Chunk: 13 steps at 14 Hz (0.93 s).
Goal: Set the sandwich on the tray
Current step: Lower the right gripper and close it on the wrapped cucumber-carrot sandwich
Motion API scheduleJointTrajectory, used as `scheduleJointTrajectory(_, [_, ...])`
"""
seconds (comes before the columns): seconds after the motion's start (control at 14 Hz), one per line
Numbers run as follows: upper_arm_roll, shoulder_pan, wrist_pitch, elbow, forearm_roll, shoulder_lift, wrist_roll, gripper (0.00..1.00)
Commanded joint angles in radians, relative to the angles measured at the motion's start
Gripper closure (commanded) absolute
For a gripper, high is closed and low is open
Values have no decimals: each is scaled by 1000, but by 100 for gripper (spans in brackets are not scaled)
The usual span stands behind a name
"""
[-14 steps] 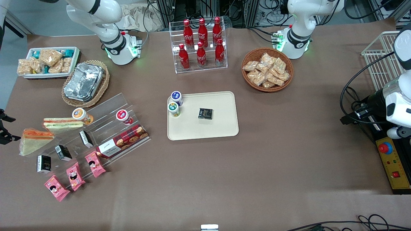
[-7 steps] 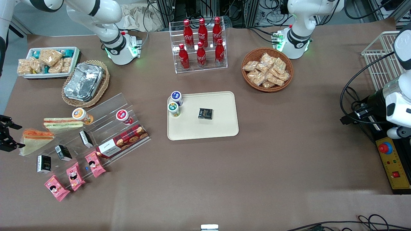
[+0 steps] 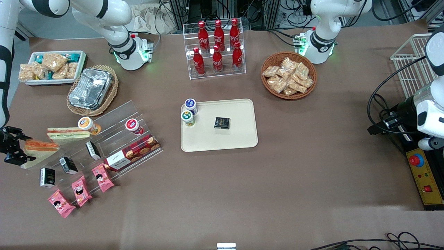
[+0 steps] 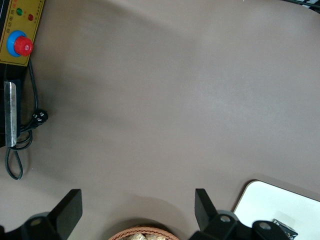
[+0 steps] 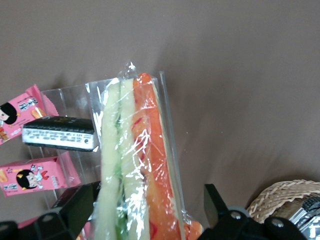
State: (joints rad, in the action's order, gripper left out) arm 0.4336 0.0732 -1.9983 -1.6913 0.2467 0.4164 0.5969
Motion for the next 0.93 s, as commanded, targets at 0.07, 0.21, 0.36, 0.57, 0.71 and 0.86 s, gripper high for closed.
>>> scheduleJointTrajectory(0.07, [-4,-10,-60,-59,28,-18,31,5])
scheduleJointTrajectory(0.21, [-7,-13,-57,-59,26,-18,27,46])
scheduleJointTrajectory(0.36, [-9,-26,-54,-59,26,-18,21,90])
scheduleJointTrajectory(0.57, [-9,-23,-48,-51,23,-13,5,100])
scheduleJointTrajectory(0.71, [-9,-12,-34,-24,23,-16,-25,100])
scheduleJointTrajectory(0.86, [-3,-9,27,34,17,-10,-84,100])
